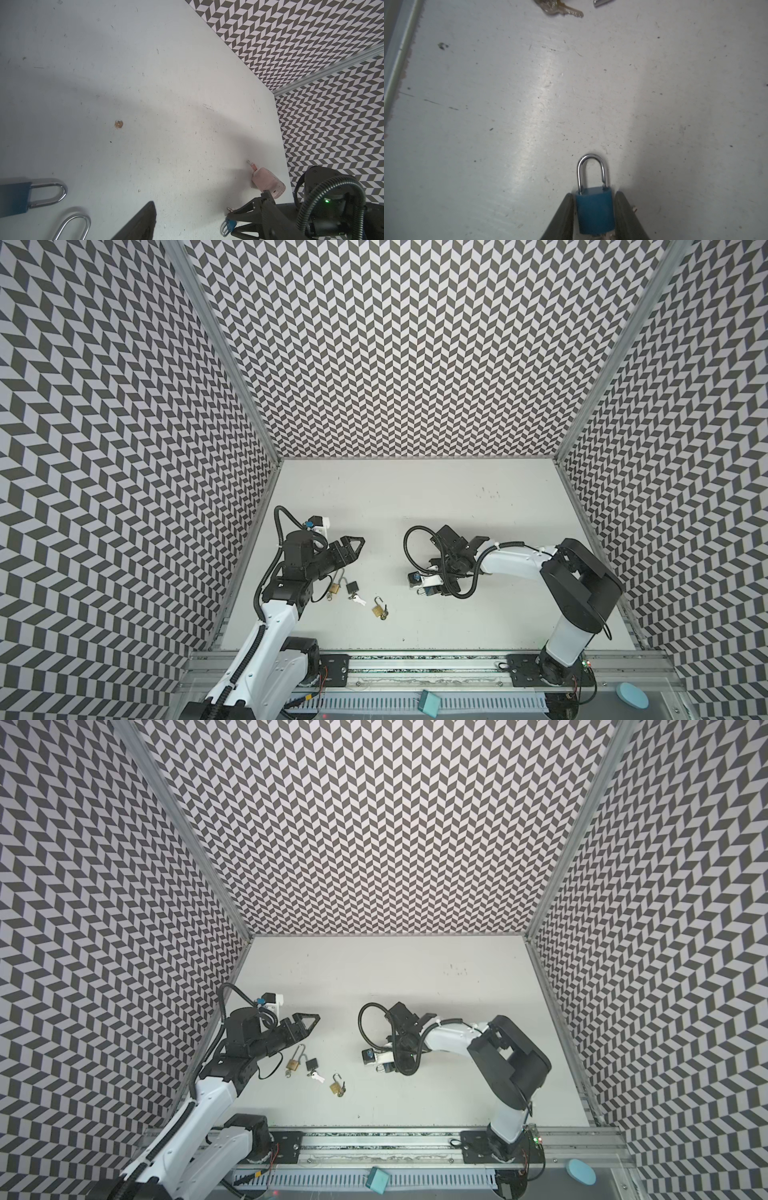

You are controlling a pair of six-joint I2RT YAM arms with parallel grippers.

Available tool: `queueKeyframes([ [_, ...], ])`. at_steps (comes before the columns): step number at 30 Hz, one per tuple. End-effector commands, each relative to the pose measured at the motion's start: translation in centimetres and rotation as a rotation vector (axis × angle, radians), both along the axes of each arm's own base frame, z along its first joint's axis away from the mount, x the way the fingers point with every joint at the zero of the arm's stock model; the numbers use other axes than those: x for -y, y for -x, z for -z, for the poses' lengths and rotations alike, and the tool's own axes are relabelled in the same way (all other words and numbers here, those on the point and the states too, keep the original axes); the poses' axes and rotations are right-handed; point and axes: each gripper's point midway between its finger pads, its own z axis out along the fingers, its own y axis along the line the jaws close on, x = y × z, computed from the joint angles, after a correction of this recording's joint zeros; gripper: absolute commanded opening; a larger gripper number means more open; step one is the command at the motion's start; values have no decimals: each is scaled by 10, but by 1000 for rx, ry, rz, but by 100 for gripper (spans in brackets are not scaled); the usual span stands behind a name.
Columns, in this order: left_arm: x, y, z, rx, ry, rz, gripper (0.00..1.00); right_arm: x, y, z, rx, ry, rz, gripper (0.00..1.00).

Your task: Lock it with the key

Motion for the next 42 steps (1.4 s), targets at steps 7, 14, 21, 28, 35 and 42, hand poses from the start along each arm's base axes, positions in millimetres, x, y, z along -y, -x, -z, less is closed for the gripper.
queueKeyframes([
  [7, 23, 13, -10, 31, 69, 113, 77, 8, -2, 6, 16, 26, 11, 21],
  [14, 65, 41, -12, 63, 191, 284, 72, -5, -1, -32, 44, -151, 5, 21],
  [21, 109, 66, -3, 52, 259, 447, 67, -5, -6, -53, 108, -229, 19, 21],
  [28, 137, 85, 21, 15, 272, 568, 58, -7, -11, -66, 130, -278, 26, 21],
  [35, 150, 93, 38, -13, 274, 623, 53, -11, -11, -74, 140, -319, 25, 22],
  [42, 158, 91, 42, -17, 285, 636, 52, -12, -10, -79, 142, -337, 19, 22],
])
